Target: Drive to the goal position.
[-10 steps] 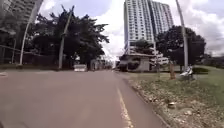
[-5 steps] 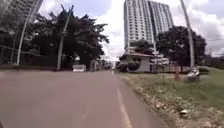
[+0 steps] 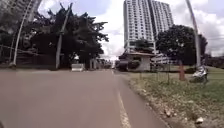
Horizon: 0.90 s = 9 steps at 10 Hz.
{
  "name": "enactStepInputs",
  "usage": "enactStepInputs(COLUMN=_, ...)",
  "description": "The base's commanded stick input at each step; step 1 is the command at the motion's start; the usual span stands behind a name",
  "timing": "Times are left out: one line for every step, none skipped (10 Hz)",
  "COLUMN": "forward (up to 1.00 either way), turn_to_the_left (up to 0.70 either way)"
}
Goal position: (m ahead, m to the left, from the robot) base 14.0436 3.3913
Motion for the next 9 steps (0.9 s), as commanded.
enactStepInputs(forward=0.7, turn_to_the_left=0.0)
enactStepInputs(forward=0.7, turn_to_the_left=0.0)
enactStepInputs(forward=0.7, turn_to_the_left=0.0)
enactStepInputs(forward=0.7, turn_to_the_left=0.0)
enactStepInputs(forward=0.7, turn_to_the_left=0.0)
enactStepInputs(forward=0.7, turn_to_the_left=0.0)
enactStepInputs(forward=0.7, turn_to_the_left=0.0)
enactStepInputs(forward=0.7, turn_to_the_left=0.0)
enactStepInputs(forward=0.7, turn_to_the_left=0.0)
